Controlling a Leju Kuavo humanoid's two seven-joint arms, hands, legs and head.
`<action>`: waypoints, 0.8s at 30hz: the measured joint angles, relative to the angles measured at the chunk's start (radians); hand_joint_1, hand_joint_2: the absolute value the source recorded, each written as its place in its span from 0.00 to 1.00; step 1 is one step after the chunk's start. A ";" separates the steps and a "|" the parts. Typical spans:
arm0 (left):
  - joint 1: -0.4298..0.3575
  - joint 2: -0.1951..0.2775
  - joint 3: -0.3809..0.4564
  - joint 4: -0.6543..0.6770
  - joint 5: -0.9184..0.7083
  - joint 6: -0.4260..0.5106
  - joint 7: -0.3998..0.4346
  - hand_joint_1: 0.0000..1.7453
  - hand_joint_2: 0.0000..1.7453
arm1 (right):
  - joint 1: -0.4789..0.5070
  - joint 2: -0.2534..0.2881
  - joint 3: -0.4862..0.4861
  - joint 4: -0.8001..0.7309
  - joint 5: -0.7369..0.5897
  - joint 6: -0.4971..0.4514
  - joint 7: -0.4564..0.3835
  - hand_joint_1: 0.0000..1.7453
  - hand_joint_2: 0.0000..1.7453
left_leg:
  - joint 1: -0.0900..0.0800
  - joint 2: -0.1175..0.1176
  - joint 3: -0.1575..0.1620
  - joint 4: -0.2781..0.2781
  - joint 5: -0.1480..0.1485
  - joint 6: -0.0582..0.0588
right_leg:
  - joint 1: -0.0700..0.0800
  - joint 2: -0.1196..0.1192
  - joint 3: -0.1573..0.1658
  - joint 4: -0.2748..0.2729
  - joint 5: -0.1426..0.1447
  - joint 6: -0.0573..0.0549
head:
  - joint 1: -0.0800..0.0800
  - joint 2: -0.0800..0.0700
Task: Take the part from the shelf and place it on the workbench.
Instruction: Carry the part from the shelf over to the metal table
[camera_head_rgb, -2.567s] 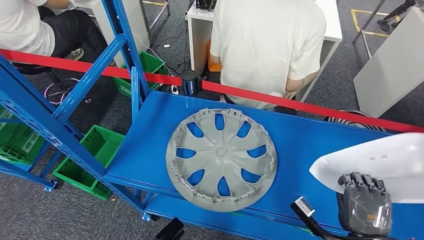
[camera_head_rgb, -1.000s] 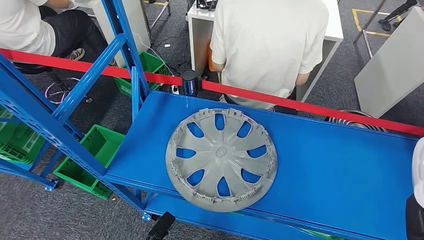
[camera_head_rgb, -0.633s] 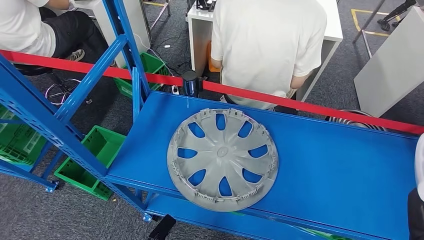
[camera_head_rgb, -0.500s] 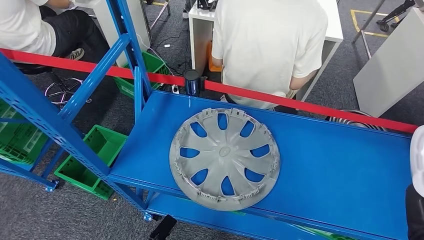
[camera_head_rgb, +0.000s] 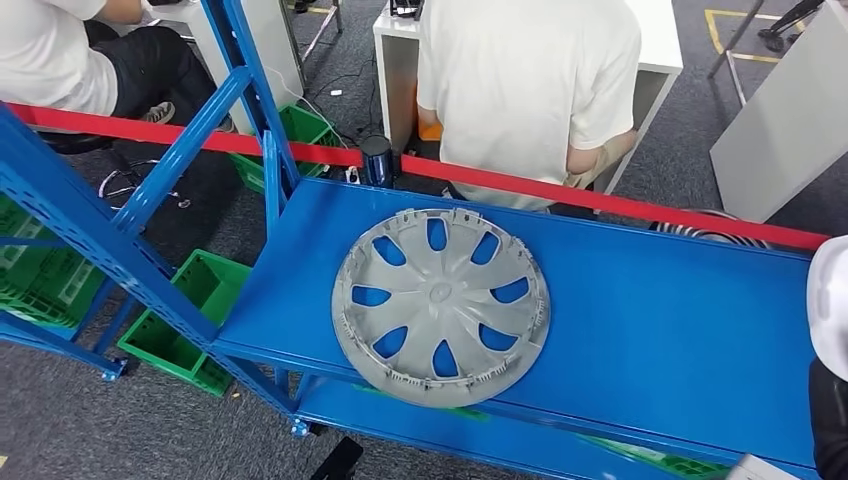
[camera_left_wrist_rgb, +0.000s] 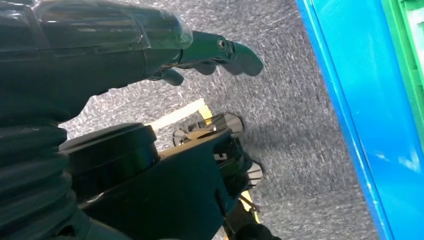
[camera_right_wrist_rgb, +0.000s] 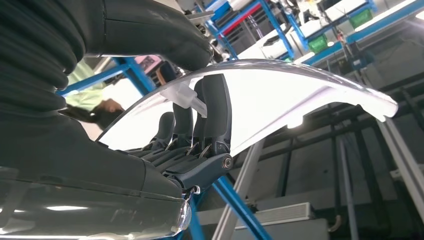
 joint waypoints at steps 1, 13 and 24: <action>0.000 0.000 0.000 0.000 0.001 0.000 0.000 0.00 1.00 | -0.001 0.000 0.000 0.000 0.001 0.001 0.002 1.00 1.00 | 0.002 -0.003 -0.020 0.048 -0.037 -0.006 | -0.003 -0.003 -0.003 -0.008 0.004 -0.003 | -0.003 0.000; 0.002 0.002 0.001 0.000 0.006 0.000 0.006 0.00 1.00 | -0.003 -0.002 0.000 0.005 0.002 0.004 0.011 1.00 1.00 | 0.023 -0.007 0.041 -0.017 0.001 -0.003 | -0.006 -0.009 -0.092 0.044 0.058 0.042 | -0.013 0.000; 0.001 0.000 0.001 0.000 0.006 0.000 0.006 0.00 1.00 | -0.004 -0.006 0.000 0.009 0.002 0.005 0.011 1.00 1.00 | -0.011 -0.003 -0.091 -0.017 0.117 0.035 | 0.014 0.001 0.013 0.136 -0.080 0.006 | 0.002 0.000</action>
